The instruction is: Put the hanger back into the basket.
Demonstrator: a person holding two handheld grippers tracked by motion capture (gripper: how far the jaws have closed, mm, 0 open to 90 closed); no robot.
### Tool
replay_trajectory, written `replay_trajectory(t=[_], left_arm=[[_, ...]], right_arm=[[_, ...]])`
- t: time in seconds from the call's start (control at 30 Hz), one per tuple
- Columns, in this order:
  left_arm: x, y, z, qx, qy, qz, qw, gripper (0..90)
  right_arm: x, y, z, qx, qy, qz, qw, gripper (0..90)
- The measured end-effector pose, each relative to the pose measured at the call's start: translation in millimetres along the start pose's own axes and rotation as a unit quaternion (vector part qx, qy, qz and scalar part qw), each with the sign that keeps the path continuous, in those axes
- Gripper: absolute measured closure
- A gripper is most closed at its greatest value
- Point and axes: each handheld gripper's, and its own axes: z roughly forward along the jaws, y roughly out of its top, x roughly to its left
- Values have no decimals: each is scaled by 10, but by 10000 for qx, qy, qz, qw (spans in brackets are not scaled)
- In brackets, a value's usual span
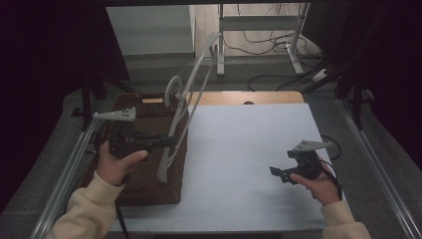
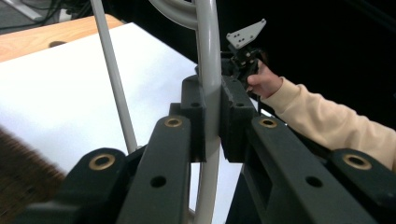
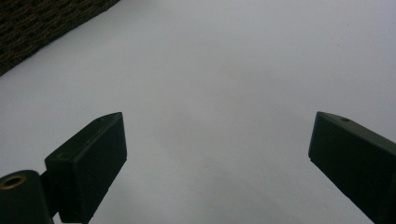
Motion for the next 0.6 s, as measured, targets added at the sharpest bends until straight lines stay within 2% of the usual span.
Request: replay_trajectory(t=[0.3,0.6], left_arm=[[196,-139,-285,42,-34,-111,9999,819],[395,-246,-449,95,102,-193,9997,819]], right_arm=[[18,3,32,93,-50,-36,9999,45],[20,3,38,132,-68,-44,9999,49]])
